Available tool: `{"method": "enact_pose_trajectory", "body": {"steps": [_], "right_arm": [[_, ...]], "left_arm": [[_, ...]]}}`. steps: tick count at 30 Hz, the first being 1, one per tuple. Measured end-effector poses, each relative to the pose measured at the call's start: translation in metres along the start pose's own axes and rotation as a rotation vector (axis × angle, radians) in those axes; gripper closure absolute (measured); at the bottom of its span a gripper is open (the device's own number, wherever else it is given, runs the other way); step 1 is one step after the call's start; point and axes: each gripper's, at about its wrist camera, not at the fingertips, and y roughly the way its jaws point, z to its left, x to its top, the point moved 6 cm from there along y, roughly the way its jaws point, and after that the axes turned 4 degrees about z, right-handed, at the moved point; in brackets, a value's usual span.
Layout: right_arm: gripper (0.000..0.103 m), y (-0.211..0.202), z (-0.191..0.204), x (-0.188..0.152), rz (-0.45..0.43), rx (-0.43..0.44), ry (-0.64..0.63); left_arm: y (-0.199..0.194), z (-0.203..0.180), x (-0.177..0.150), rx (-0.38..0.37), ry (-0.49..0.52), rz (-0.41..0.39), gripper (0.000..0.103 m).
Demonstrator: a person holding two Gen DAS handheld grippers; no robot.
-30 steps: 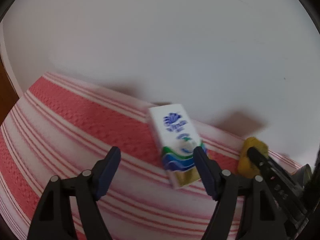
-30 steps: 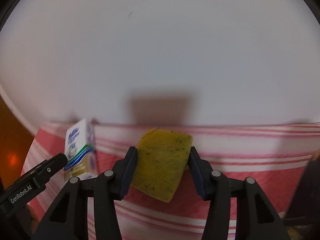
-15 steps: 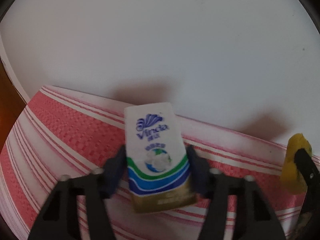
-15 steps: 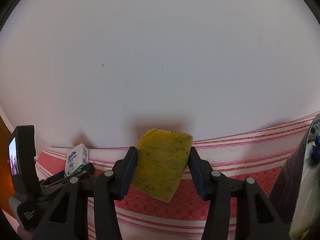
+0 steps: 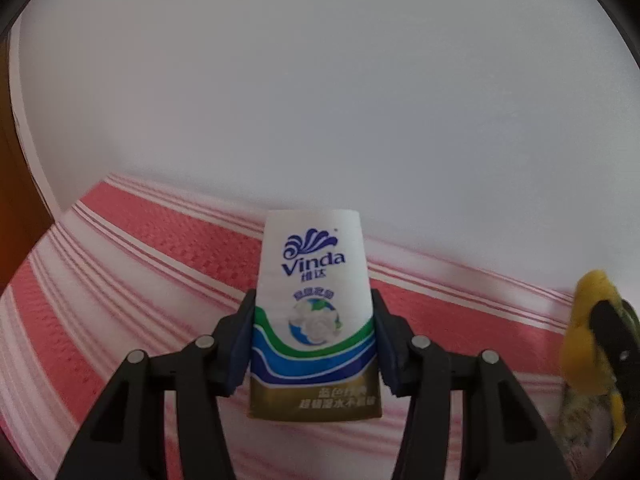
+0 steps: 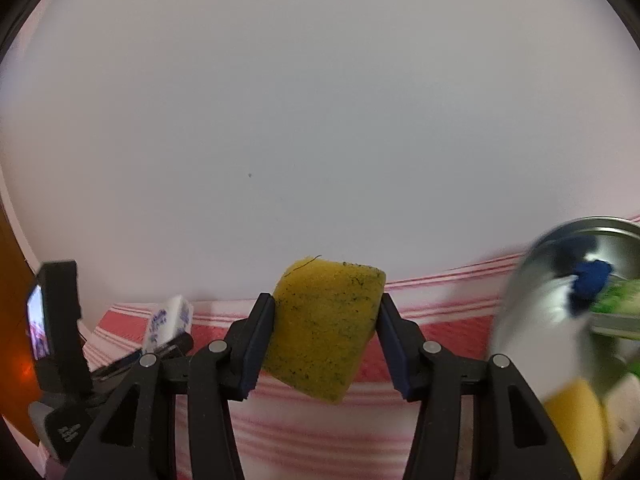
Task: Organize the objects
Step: 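Carry the Vinda tissue pack and yellow sponge with both tools over the tin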
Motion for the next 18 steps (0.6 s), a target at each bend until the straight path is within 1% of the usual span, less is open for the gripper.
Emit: {"method": "enact_pose_trajectory", "body": {"steps": [2, 4, 5, 7, 8, 9, 10, 12, 13, 14, 15, 16, 18], "right_arm": [[0.049, -0.022, -0.003, -0.005, -0.018, -0.007, -0.019], [0.049, -0.041, -0.008, -0.009, -0.033, -0.018, -0.039], [0.049, -0.055, -0.012, -0.010, -0.044, -0.027, -0.050], [0.049, -0.073, -0.018, -0.011, -0.065, -0.041, -0.064], [0.049, -0.080, -0.018, -0.012, -0.078, -0.054, -0.074], [0.049, -0.098, -0.026, -0.011, -0.092, -0.067, -0.088], [0.049, -0.111, -0.031, -0.009, -0.102, -0.077, -0.094], [0.049, -0.138, -0.051, -0.015, -0.127, -0.100, -0.100], [0.049, -0.143, -0.059, -0.011, -0.136, -0.112, -0.097], [0.049, -0.151, -0.069, -0.012, -0.142, -0.125, -0.094], [0.049, -0.160, -0.083, -0.013, -0.148, -0.140, -0.093], [0.049, -0.164, -0.091, -0.014, -0.153, -0.152, -0.094], [0.049, -0.172, -0.110, -0.013, -0.164, -0.180, -0.093]], "left_arm": [[-0.029, 0.000, -0.005, -0.019, 0.008, -0.032, 0.052], [-0.054, -0.009, -0.013, -0.042, 0.018, -0.058, 0.052], [-0.038, -0.031, 0.017, -0.056, 0.023, -0.069, 0.052], [-0.065, -0.087, -0.009, -0.080, 0.041, -0.106, 0.052], [-0.076, -0.096, -0.013, -0.088, 0.051, -0.123, 0.052], [-0.094, -0.100, -0.027, -0.096, 0.062, -0.138, 0.052], [-0.089, -0.092, -0.020, -0.109, 0.077, -0.149, 0.052], [-0.101, -0.106, -0.029, -0.135, 0.101, -0.166, 0.052], [-0.109, -0.121, -0.041, -0.148, 0.110, -0.171, 0.052], [-0.115, -0.134, -0.045, -0.164, 0.118, -0.173, 0.052], [-0.141, -0.161, -0.058, -0.177, 0.126, -0.174, 0.052], [-0.155, -0.182, -0.064, -0.192, 0.139, -0.176, 0.052], [-0.163, -0.205, -0.070, -0.202, 0.161, -0.182, 0.052]]}}
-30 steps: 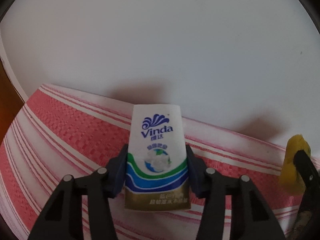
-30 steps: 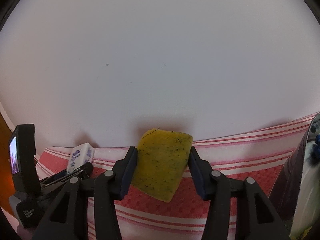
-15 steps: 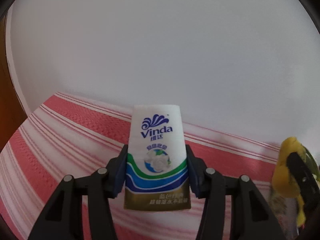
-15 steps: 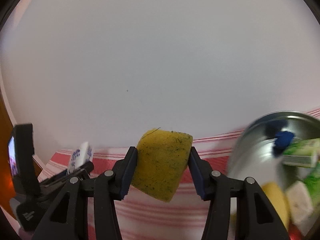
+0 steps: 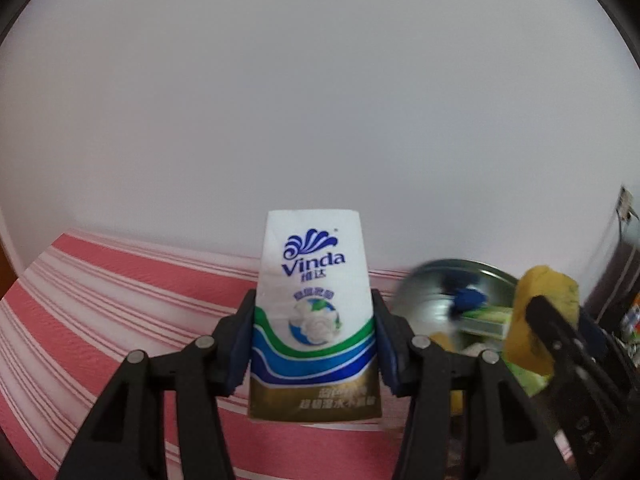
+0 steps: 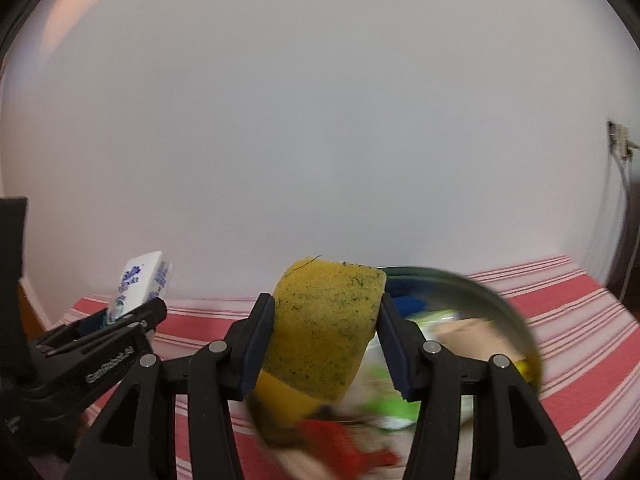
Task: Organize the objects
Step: 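Carry the Vinda tissue pack and yellow sponge with both tools over the tin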
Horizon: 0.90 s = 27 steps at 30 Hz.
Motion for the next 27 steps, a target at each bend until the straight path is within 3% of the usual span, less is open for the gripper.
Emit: {"method": "enact_pose_trajectory", "body": {"steps": [5, 8, 10, 13, 16, 27], "right_arm": [[0.049, 0.004, -0.031, 0.001, 0.025, 0.003, 0.046], [0.049, 0.001, -0.039, 0.004, 0.012, 0.001, 0.031], [0.049, -0.007, -0.052, 0.007, 0.002, 0.006, 0.028], [0.049, -0.016, -0.086, 0.018, -0.018, -0.016, 0.035], [0.049, -0.009, -0.100, 0.021, -0.015, -0.036, 0.049], [0.049, -0.006, -0.118, 0.021, -0.008, -0.073, 0.049]], "left_arm": [[-0.001, -0.041, -0.007, -0.017, 0.035, 0.012, 0.052], [0.005, -0.049, -0.007, -0.010, 0.047, 0.018, 0.052], [0.019, -0.033, -0.007, -0.015, 0.060, 0.020, 0.052], [0.032, -0.040, -0.027, -0.018, 0.082, 0.022, 0.052], [0.028, -0.053, -0.025, -0.034, 0.103, 0.028, 0.052], [0.039, -0.074, -0.038, -0.060, 0.133, 0.051, 0.052]]}}
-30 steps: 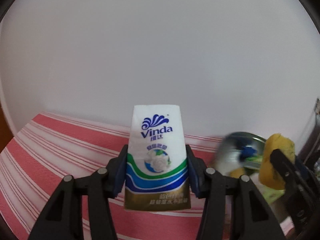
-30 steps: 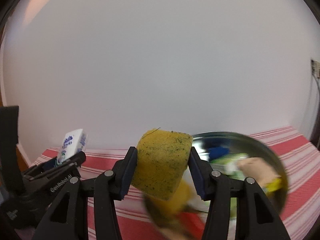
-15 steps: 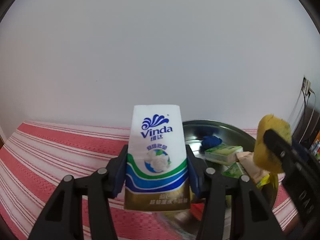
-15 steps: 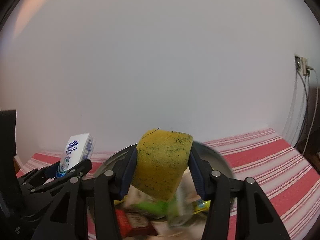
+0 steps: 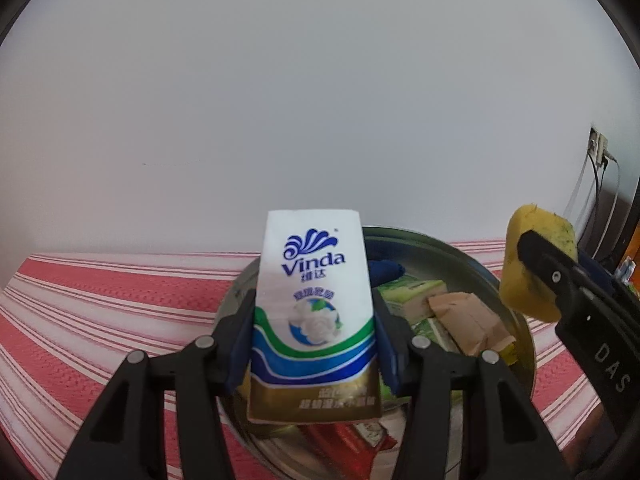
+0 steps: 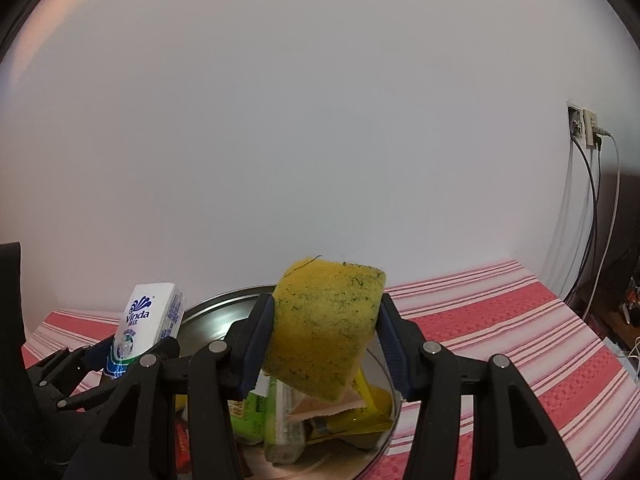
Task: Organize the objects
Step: 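Carry the Vinda tissue pack and yellow sponge with both tools over the tin, then lower both held items into the tin and open both tools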
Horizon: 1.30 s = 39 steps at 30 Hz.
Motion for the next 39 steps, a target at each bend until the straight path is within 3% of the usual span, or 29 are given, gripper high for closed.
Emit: {"method": "enact_pose_trajectory", "body": {"steps": [16, 26, 28, 33, 39], "right_arm": [[0.049, 0.005, -0.025, -0.004, 0.024, -0.023, 0.020], [0.049, 0.025, -0.008, -0.012, 0.064, -0.035, -0.010], [0.049, 0.068, -0.053, 0.010, 0.066, -0.038, -0.015], [0.049, 0.084, -0.037, 0.021, 0.082, -0.015, -0.028], [0.049, 0.137, -0.044, 0.028, 0.219, 0.013, -0.031]], "left_arm": [[0.017, -0.013, 0.002, -0.005, 0.043, 0.067, 0.052], [0.035, -0.002, -0.001, 0.004, 0.029, 0.122, 0.052], [0.036, 0.001, -0.001, 0.003, 0.021, 0.124, 0.052], [0.037, 0.004, 0.001, -0.004, 0.016, 0.145, 0.051], [0.048, 0.007, 0.004, -0.017, 0.010, 0.200, 0.051]]}}
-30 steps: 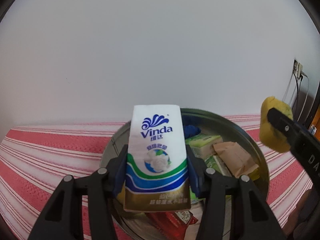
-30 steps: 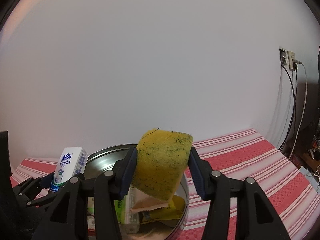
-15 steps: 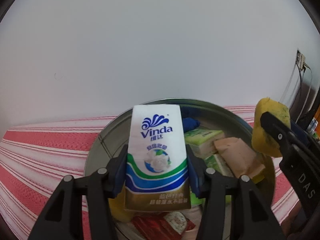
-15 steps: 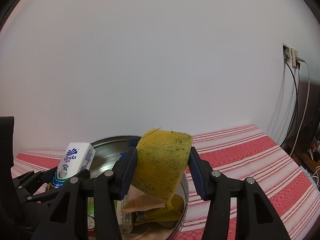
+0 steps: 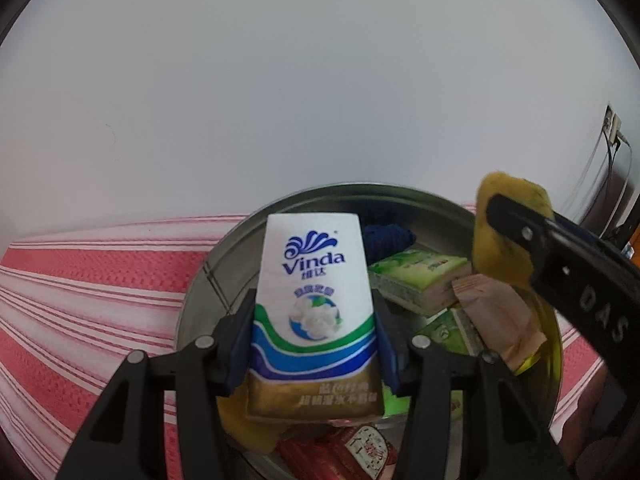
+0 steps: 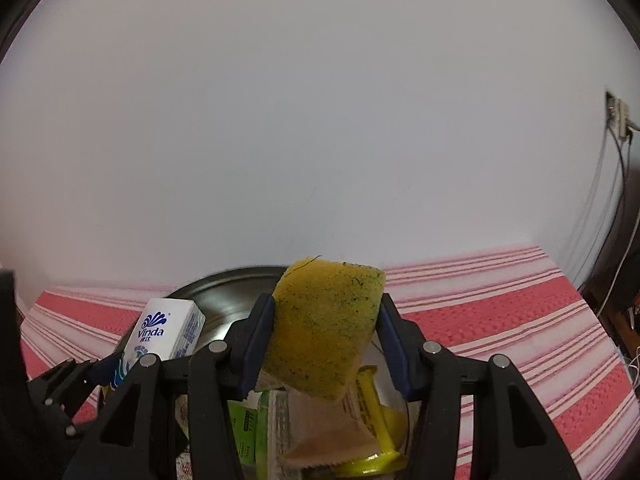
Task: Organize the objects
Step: 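Lower both held items into the tin and open both tools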
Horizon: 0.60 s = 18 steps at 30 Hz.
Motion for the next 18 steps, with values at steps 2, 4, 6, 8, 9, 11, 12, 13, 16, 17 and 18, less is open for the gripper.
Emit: {"method": "enact_pose_trajectory", "body": {"steps": [2, 4, 6, 8, 9, 11, 12, 13, 16, 17, 18], "right_arm": [[0.049, 0.005, 0.000, 0.005, 0.031, 0.012, 0.009], [0.049, 0.015, -0.001, 0.009, 0.064, 0.008, 0.007], [0.049, 0.027, 0.000, 0.010, 0.104, 0.034, 0.025], [0.049, 0.037, -0.001, 0.006, 0.135, 0.054, 0.050], [0.049, 0.043, -0.003, 0.007, 0.150, 0.060, 0.063], [0.048, 0.055, -0.009, 0.008, 0.173, 0.072, 0.078], [0.047, 0.060, -0.009, 0.009, 0.194, 0.095, 0.091], [0.047, 0.062, -0.010, 0.010, 0.202, 0.123, 0.106], [0.045, 0.068, -0.015, 0.011, 0.219, 0.215, 0.188], [0.044, 0.065, -0.013, 0.009, 0.228, 0.238, 0.211], [0.044, 0.066, -0.018, 0.009, 0.229, 0.253, 0.235]], "left_arm": [[0.001, 0.001, 0.002, 0.004, -0.003, 0.006, 0.051], [0.001, 0.002, 0.003, 0.009, 0.001, 0.008, 0.051], [0.001, 0.003, 0.003, 0.011, 0.000, 0.010, 0.051], [0.006, 0.004, 0.001, 0.008, -0.002, 0.013, 0.051], [0.006, 0.004, 0.001, 0.011, 0.000, 0.014, 0.051], [0.009, 0.004, 0.002, 0.012, 0.003, 0.015, 0.051], [0.009, 0.004, 0.001, 0.011, 0.004, 0.016, 0.051], [0.009, 0.003, 0.002, 0.008, 0.003, 0.014, 0.050], [0.001, 0.000, 0.005, -0.006, 0.010, -0.020, 0.023], [-0.002, 0.000, 0.007, -0.006, 0.012, -0.036, 0.006], [-0.007, -0.001, 0.008, -0.003, 0.012, -0.055, 0.000]]}}
